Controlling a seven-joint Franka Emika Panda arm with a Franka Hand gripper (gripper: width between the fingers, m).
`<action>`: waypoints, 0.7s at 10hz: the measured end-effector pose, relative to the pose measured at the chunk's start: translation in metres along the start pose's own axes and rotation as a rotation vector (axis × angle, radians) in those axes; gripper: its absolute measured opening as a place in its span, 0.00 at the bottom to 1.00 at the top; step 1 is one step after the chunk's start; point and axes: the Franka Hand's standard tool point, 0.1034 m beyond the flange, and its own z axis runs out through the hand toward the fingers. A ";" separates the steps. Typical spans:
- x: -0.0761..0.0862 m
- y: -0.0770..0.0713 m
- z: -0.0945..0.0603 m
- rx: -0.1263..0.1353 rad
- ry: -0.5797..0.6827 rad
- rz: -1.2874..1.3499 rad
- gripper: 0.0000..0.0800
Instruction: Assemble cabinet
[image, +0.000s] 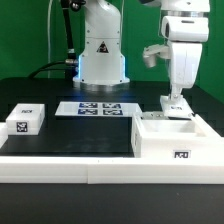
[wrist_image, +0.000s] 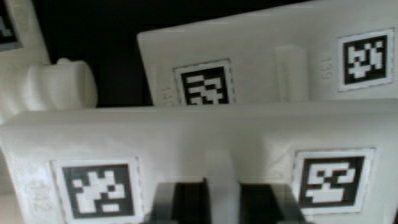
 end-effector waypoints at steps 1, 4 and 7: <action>0.000 0.003 -0.001 -0.002 0.001 0.001 0.09; 0.002 0.011 0.000 0.002 0.000 0.005 0.09; 0.002 0.012 0.000 0.001 0.001 0.008 0.09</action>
Offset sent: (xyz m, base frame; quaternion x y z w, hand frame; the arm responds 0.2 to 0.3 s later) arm 0.0172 0.0017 -0.0010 0.0112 -0.0083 -0.0092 0.9999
